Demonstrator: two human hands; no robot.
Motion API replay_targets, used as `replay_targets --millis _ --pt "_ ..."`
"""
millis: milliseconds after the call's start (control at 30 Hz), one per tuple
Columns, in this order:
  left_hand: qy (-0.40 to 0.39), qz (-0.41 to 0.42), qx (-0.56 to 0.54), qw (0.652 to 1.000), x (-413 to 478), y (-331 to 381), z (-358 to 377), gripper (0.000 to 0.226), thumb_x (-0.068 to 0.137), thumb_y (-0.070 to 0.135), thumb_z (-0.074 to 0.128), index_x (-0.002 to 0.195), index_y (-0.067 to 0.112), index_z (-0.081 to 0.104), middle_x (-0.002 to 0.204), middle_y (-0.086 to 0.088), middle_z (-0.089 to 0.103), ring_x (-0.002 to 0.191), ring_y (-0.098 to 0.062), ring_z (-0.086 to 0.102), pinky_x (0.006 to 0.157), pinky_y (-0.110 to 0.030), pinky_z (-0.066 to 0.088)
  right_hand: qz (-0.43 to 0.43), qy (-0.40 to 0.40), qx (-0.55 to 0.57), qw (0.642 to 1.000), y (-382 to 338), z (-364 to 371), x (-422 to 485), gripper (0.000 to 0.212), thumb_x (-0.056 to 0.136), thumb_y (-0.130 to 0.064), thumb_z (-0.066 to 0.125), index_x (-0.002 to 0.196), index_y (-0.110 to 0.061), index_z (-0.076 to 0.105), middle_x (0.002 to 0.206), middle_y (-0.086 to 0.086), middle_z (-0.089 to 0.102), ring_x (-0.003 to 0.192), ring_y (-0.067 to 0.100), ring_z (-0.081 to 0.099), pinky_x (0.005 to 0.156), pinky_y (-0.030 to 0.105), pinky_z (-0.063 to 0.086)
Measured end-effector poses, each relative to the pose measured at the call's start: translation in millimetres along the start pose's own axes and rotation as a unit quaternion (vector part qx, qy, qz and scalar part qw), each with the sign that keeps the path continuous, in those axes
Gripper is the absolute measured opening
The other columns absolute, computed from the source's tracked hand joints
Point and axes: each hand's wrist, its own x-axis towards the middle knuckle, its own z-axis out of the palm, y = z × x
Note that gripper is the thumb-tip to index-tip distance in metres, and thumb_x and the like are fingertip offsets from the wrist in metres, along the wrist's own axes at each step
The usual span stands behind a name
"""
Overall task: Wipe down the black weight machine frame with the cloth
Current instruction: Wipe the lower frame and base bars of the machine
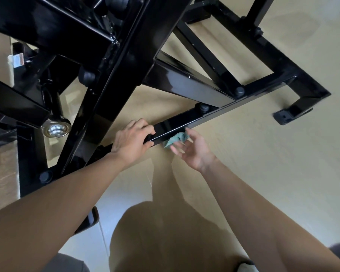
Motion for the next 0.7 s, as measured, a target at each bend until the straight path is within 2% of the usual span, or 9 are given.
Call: replay_targets --millis 167,267,333,433,533,633,700 --pt "-0.009 -0.011 0.036 0.999 -2.8 7.5 -2.9 0.025 0.093 0.036 0.07 0.116 0.03 0.062 0.117 0.008 0.052 0.11 -0.019 0.051 0.063 -0.032 0.034 0.017 0.012 0.014 1.0 4.4 0.4 -2.0 0.024 0.094 -0.02 0.06 0.117 -0.011 0.055 0.109 0.017 0.065 0.1 0.032 0.067 0.096 0.043 0.056" --pt "-0.025 -0.018 0.065 0.997 -3.6 15.5 -6.0 0.024 0.097 0.035 0.064 0.118 0.029 0.056 0.12 0.007 0.05 0.112 -0.019 0.05 0.063 -0.033 0.036 -0.04 0.054 0.079 0.995 -12.5 -4.1 -5.5 0.022 0.098 -0.022 0.058 0.118 -0.012 0.057 0.111 0.012 0.063 0.106 0.028 0.065 0.099 0.041 0.054" --pt "-0.041 -0.019 0.081 0.996 -3.6 17.6 -8.0 0.025 0.098 0.034 0.061 0.121 0.028 0.053 0.122 0.005 0.049 0.114 -0.02 0.049 0.064 -0.033 0.038 -0.085 0.089 0.084 0.989 -25.0 -5.7 -6.2 0.02 0.101 -0.023 0.056 0.117 -0.012 0.059 0.106 0.009 0.063 0.107 0.026 0.064 0.099 0.04 0.054" --pt "-0.063 -0.024 0.107 0.992 -2.5 18.9 -10.0 0.029 0.098 0.026 0.062 0.124 0.026 0.049 0.121 0.002 0.047 0.115 -0.021 0.05 0.064 -0.034 0.041 -0.138 0.158 0.032 0.977 -38.2 -5.3 -8.6 0.025 0.1 -0.014 0.055 0.123 -0.007 0.061 0.095 0.008 0.063 0.09 0.022 0.063 0.084 0.033 0.058" --pt "-0.087 -0.033 0.127 0.988 6.0 32.6 -16.5 0.038 0.094 0.016 0.062 0.128 0.022 0.046 0.125 -0.003 0.048 0.117 -0.024 0.053 0.07 -0.034 0.043 -0.193 0.228 -0.021 0.954 -59.2 -7.3 -21.6 0.013 0.098 -0.005 0.054 0.109 -0.003 0.062 0.079 0.009 0.059 0.074 0.022 0.061 0.075 0.033 0.058" --pt "-0.116 -0.035 0.112 0.986 17.5 50.5 -25.3 0.041 0.094 0.021 0.062 0.133 0.019 0.048 0.132 -0.007 0.049 0.123 -0.028 0.053 0.083 -0.037 0.049 -0.247 0.276 -0.066 0.926 -84.7 -14.6 -37.6 0.009 0.096 0.0 0.055 0.103 -0.004 0.059 0.086 0.011 0.062 0.08 0.025 0.065 0.08 0.042 0.06" --pt "-0.122 -0.006 0.107 0.987 20.0 59.2 -25.5 0.039 0.094 0.031 0.061 0.13 0.02 0.051 0.132 -0.006 0.05 0.124 -0.028 0.052 0.087 -0.038 0.05 -0.267 0.321 -0.123 0.9 -102.7 -23.4 -41.2 0.01 0.095 -0.004 0.061 0.104 -0.007 0.063 0.098 0.014 0.069 0.084 0.027 0.07 0.08 0.044 0.062"
